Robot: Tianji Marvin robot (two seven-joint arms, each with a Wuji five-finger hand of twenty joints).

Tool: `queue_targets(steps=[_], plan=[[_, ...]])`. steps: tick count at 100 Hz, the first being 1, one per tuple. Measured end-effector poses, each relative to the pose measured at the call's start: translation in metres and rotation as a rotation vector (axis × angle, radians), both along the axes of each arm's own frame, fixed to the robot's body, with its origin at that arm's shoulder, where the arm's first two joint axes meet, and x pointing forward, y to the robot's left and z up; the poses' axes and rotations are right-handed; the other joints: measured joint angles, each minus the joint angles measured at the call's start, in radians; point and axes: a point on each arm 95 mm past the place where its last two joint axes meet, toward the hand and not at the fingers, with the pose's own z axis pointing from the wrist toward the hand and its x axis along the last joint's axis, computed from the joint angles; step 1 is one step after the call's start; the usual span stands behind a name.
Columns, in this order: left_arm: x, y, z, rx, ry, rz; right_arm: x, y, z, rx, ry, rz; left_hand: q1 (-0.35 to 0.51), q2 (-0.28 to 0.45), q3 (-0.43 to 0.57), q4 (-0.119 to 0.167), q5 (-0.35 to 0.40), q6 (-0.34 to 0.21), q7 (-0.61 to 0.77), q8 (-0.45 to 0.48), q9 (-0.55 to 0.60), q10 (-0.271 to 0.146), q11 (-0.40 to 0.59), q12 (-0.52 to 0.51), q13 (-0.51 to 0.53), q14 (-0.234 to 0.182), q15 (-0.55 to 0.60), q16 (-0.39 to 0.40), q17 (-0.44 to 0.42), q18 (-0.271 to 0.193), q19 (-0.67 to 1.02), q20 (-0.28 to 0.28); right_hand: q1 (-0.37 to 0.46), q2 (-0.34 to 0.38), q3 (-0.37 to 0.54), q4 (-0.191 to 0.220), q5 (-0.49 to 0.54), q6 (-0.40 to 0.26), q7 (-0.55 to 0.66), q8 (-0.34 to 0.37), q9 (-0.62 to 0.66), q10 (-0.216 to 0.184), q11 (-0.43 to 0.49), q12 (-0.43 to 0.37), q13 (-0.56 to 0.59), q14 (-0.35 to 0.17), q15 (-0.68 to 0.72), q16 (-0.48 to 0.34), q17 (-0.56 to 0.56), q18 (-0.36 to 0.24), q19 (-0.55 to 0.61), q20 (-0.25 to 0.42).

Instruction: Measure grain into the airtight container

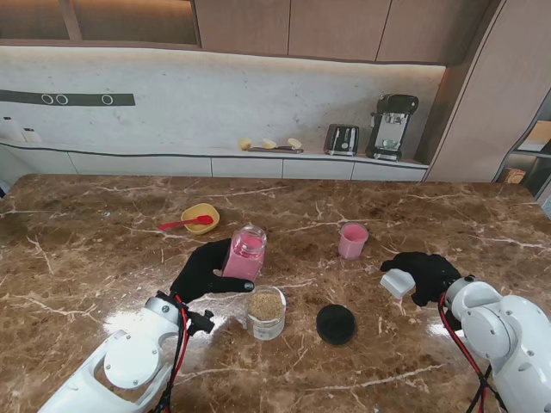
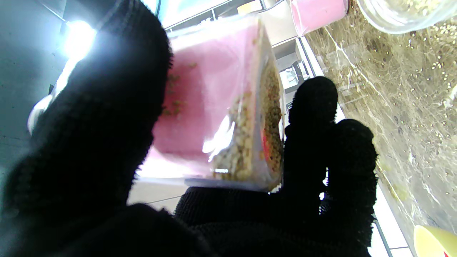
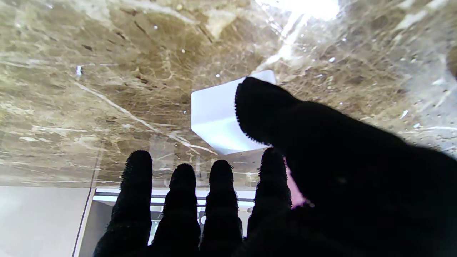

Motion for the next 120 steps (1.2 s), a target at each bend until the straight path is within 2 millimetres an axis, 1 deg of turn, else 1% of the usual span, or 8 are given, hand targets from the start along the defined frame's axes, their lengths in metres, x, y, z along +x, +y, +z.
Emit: queue_targets(steps=[15,30,42,66,74,88,105,120], plan=[[0.001,0.002,0.0,0.0,-0.001,0.007,0.005,0.001,-0.002,-0.028,0.034,0.028,0.0,0.0,0.0,0.0,0.0,0.0,0.0,0.0,0.0,0.0,0.0,0.0,0.0,0.0,0.0,0.0,0.0,0.0,0.0,0.0,0.0,0.0,-0.01,0.0,-0.001,-0.018,0.024,0.056,-0.004,-0.011,0.039,0.036,0.0,0.0,0.025,0.0,0.031,0.0,0.033,-0.001],[0.001,0.003,0.0,0.001,0.0,0.009,0.01,0.0,-0.006,-0.035,0.026,0.038,0.0,0.0,0.0,0.0,0.0,0.0,0.0,0.0,0.0,0.0,0.0,0.0,0.0,0.0,0.0,0.0,0.0,0.0,0.0,0.0,-0.028,-0.01,-0.031,0.0,0.003,-0.051,0.104,0.19,-0.002,-0.03,0.121,0.118,0.043,-0.049,0.116,0.043,0.083,-0.001,0.103,-0.011],[0.001,0.003,-0.001,-0.001,0.002,0.01,0.013,-0.002,-0.01,-0.013,0.0,0.027,0.0,0.0,0.0,0.0,0.0,0.0,0.0,0.0,0.0,0.0,0.0,0.0,0.0,0.0,0.0,0.0,0.0,0.0,0.0,0.0,-0.029,-0.01,-0.039,0.0,0.053,-0.06,0.129,0.241,0.042,-0.042,0.185,0.168,0.205,-0.066,0.244,0.119,0.213,-0.012,0.235,0.01],[0.001,0.004,-0.002,-0.004,0.005,0.014,0.016,0.001,-0.015,0.036,-0.023,0.008,0.0,0.0,0.0,0.0,0.0,0.0,0.0,0.0,0.0,0.0,0.0,0.0,0.0,0.0,0.0,0.0,0.0,0.0,0.0,0.0,-0.095,0.027,-0.086,0.0,0.11,-0.06,0.134,0.244,0.164,-0.043,0.201,0.18,0.393,-0.071,0.339,0.185,0.413,-0.012,0.418,0.021],[0.001,0.004,-0.003,-0.005,0.007,0.016,0.017,0.002,-0.017,0.043,-0.049,0.001,0.0,0.0,0.0,0.0,0.0,0.0,0.0,0.0,0.0,0.0,0.0,0.0,0.0,0.0,0.0,0.0,0.0,0.0,0.0,0.0,-0.096,0.01,-0.102,-0.005,0.131,-0.047,0.162,0.237,0.223,-0.042,0.214,0.183,0.47,-0.061,0.368,0.215,0.475,-0.012,0.476,-0.036],[0.001,0.005,-0.006,-0.006,0.013,0.019,0.019,0.003,-0.019,0.054,-0.066,-0.008,0.0,0.0,0.0,0.0,0.0,0.0,0.0,0.0,0.0,0.0,0.0,0.0,0.0,0.0,0.0,0.0,0.0,0.0,0.0,0.0,-0.133,0.002,-0.145,-0.008,0.151,-0.011,0.182,0.204,0.3,-0.031,0.224,0.192,0.596,-0.053,0.435,0.258,0.596,-0.015,0.577,-0.067],[0.001,0.006,-0.007,-0.008,0.016,0.022,0.019,0.006,-0.015,0.042,-0.004,-0.015,0.0,0.0,0.0,0.0,0.0,0.0,0.0,0.0,0.0,0.0,0.0,0.0,0.0,0.0,0.0,0.0,0.0,0.0,0.0,0.0,-0.23,-0.012,-0.146,-0.015,0.164,0.049,0.213,0.155,0.316,-0.031,0.226,0.193,0.588,-0.061,0.46,0.277,0.557,-0.012,0.589,-0.089],[0.001,0.006,-0.008,-0.008,0.017,0.024,0.018,0.007,-0.016,0.008,-0.028,-0.003,0.0,0.0,0.0,0.0,0.0,0.0,0.0,0.0,0.0,0.0,0.0,0.0,0.0,0.0,0.0,0.0,0.0,0.0,0.0,0.0,-0.228,-0.067,-0.131,-0.032,0.164,0.063,0.232,0.151,0.317,-0.048,0.238,0.21,0.603,-0.073,0.448,0.276,0.523,-0.01,0.588,-0.1]])
